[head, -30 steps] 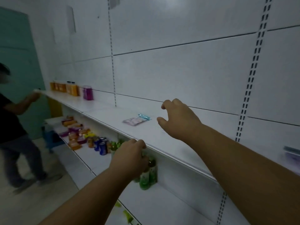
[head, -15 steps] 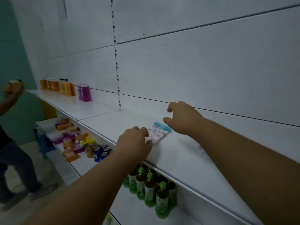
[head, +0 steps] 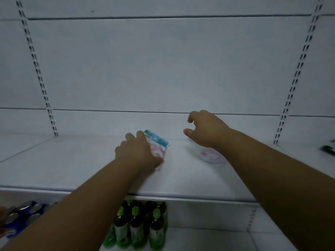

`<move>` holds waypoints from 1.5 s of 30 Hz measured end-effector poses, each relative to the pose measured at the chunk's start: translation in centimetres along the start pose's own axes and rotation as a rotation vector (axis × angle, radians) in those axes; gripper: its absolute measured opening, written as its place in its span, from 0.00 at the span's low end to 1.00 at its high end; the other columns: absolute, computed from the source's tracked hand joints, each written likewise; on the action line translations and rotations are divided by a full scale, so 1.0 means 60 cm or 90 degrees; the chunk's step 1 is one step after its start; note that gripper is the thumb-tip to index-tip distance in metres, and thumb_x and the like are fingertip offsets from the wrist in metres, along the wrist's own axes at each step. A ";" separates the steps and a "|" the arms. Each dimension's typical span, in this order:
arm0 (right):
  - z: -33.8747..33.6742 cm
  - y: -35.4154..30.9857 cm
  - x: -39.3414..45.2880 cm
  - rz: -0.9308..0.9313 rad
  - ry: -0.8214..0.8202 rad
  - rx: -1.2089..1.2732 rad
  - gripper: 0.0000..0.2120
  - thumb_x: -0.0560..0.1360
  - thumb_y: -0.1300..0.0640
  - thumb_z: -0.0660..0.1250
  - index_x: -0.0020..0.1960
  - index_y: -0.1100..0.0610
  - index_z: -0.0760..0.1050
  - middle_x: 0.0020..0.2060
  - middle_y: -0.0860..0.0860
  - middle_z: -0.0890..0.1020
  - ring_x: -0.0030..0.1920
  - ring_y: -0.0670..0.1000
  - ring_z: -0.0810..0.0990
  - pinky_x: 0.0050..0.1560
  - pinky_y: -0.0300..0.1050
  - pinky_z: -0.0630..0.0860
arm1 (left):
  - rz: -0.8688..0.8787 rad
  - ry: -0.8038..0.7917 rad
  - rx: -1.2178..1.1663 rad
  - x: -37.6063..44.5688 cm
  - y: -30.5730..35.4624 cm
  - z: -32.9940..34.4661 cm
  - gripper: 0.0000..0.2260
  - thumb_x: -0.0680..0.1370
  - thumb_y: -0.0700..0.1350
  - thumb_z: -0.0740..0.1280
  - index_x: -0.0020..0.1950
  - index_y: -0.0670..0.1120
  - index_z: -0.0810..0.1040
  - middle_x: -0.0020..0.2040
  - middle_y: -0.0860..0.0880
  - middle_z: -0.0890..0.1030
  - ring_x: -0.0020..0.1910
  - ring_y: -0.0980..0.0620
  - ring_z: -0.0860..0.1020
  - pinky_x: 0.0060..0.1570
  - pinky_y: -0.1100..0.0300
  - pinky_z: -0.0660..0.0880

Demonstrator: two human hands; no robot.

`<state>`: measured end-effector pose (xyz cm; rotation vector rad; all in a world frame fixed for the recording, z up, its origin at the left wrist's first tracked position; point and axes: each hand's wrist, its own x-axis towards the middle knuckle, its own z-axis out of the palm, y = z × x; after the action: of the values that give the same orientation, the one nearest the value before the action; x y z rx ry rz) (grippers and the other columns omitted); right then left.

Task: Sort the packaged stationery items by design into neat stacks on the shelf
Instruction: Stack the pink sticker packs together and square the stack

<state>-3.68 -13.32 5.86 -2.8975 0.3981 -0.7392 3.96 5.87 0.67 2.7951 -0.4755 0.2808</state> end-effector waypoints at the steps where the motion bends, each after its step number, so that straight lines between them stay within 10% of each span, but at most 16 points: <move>1: 0.001 0.007 -0.009 0.019 -0.003 -0.013 0.19 0.73 0.44 0.65 0.60 0.52 0.72 0.55 0.53 0.75 0.47 0.52 0.73 0.45 0.46 0.68 | 0.027 0.008 -0.045 0.004 0.005 -0.004 0.41 0.58 0.62 0.76 0.64 0.47 0.63 0.54 0.45 0.68 0.55 0.42 0.75 0.53 0.51 0.74; 10: 0.057 0.054 -0.055 0.243 -0.179 -0.180 0.27 0.72 0.36 0.56 0.58 0.54 0.76 0.58 0.57 0.79 0.57 0.60 0.74 0.57 0.51 0.72 | 0.087 0.084 -0.581 0.028 0.049 0.024 0.07 0.72 0.46 0.68 0.48 0.48 0.76 0.43 0.50 0.81 0.40 0.51 0.80 0.38 0.58 0.76; 18: 0.059 0.050 -0.033 0.260 -0.256 -0.118 0.16 0.67 0.41 0.61 0.44 0.53 0.74 0.47 0.53 0.81 0.52 0.57 0.78 0.56 0.48 0.71 | 0.079 0.059 -0.723 0.028 0.048 0.043 0.05 0.77 0.46 0.66 0.45 0.55 0.72 0.43 0.57 0.81 0.39 0.58 0.81 0.31 0.65 0.74; 24: 0.051 0.040 -0.044 0.263 -0.140 -0.064 0.32 0.58 0.39 0.75 0.55 0.55 0.69 0.51 0.54 0.70 0.53 0.57 0.73 0.47 0.46 0.72 | 0.101 0.030 -0.709 0.026 0.035 0.050 0.05 0.78 0.44 0.66 0.49 0.53 0.73 0.44 0.56 0.82 0.39 0.58 0.82 0.32 0.64 0.76; 31: 0.042 0.039 -0.076 0.204 -0.052 -0.068 0.29 0.65 0.43 0.73 0.64 0.46 0.69 0.59 0.53 0.67 0.57 0.59 0.71 0.57 0.50 0.72 | 0.126 0.006 -0.699 0.025 0.037 0.055 0.04 0.79 0.44 0.66 0.51 0.51 0.73 0.46 0.53 0.82 0.39 0.56 0.82 0.32 0.64 0.76; 36: 0.045 0.037 -0.086 0.244 -0.003 0.002 0.19 0.74 0.55 0.65 0.64 0.47 0.69 0.55 0.58 0.68 0.38 0.58 0.78 0.45 0.48 0.78 | 0.121 -0.016 -0.710 0.025 0.037 0.053 0.04 0.79 0.44 0.66 0.51 0.51 0.72 0.47 0.52 0.82 0.41 0.55 0.82 0.34 0.62 0.78; 42: 0.032 0.038 -0.102 0.213 0.119 0.132 0.31 0.70 0.61 0.72 0.69 0.49 0.66 0.70 0.54 0.63 0.52 0.52 0.77 0.54 0.43 0.73 | 0.093 -0.039 -0.740 0.020 0.035 0.042 0.04 0.79 0.44 0.66 0.53 0.49 0.73 0.47 0.52 0.82 0.40 0.57 0.81 0.33 0.63 0.75; 45: 0.013 0.046 -0.109 0.154 0.167 0.074 0.34 0.70 0.62 0.72 0.72 0.51 0.63 0.74 0.50 0.58 0.43 0.46 0.79 0.50 0.43 0.75 | 0.072 -0.062 -0.770 0.012 0.046 0.034 0.06 0.80 0.45 0.65 0.55 0.48 0.73 0.48 0.50 0.82 0.41 0.54 0.81 0.34 0.62 0.76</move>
<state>-9.44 -14.05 1.73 -2.5897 0.6930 -1.0614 3.97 2.52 -0.34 1.6044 -0.5644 -0.1141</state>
